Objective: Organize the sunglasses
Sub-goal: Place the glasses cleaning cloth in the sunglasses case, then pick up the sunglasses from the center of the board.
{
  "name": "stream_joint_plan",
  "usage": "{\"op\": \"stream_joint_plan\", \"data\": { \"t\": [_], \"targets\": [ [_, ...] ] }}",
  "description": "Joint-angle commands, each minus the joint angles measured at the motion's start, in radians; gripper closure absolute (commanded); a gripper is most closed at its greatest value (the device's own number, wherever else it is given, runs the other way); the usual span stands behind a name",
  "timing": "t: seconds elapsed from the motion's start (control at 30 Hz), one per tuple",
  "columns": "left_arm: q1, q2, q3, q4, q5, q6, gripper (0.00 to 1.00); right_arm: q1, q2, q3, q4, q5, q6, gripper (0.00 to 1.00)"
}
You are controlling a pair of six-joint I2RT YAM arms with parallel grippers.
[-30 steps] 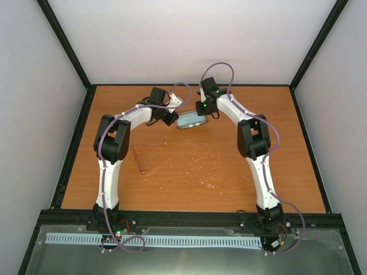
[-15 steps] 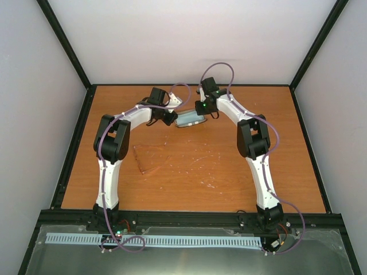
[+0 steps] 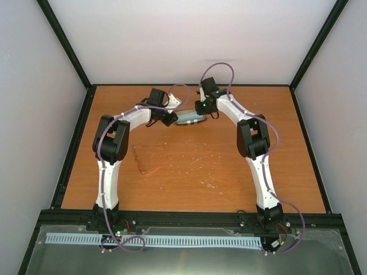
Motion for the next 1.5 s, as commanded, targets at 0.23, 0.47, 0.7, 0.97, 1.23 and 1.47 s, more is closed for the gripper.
{"op": "stream_joint_plan", "data": {
  "t": [0.23, 0.47, 0.7, 0.97, 1.23, 1.47],
  "targets": [
    [0.013, -0.088, -0.030, 0.043, -0.035, -0.022, 0.59, 0.001, -0.059, -0.044, 0.031, 0.047, -0.003, 0.71],
    [0.013, -0.124, -0.053, 0.060, -0.041, -0.047, 0.45, 0.000, -0.160, -0.173, 0.076, 0.098, 0.004, 0.56],
    [0.013, -0.178, -0.083, 0.051, -0.051, -0.038, 0.40, 0.000, -0.254, -0.263, 0.112, 0.152, 0.015, 0.50],
    [0.054, -0.316, -0.157, -0.185, 0.019, 0.133, 0.40, 0.010, -0.359, -0.293, 0.090, 0.081, -0.006, 0.48],
    [0.289, -0.600, -0.471, -0.270, 0.054, 0.461, 0.40, 0.188, -0.424, -0.412, 0.039, -0.041, -0.093, 0.50],
    [0.369, -0.912, -0.750, -0.366, 0.113, 1.353, 0.42, 0.224, -0.486, -0.583, 0.136, -0.061, -0.024, 0.50]
  ]
}}
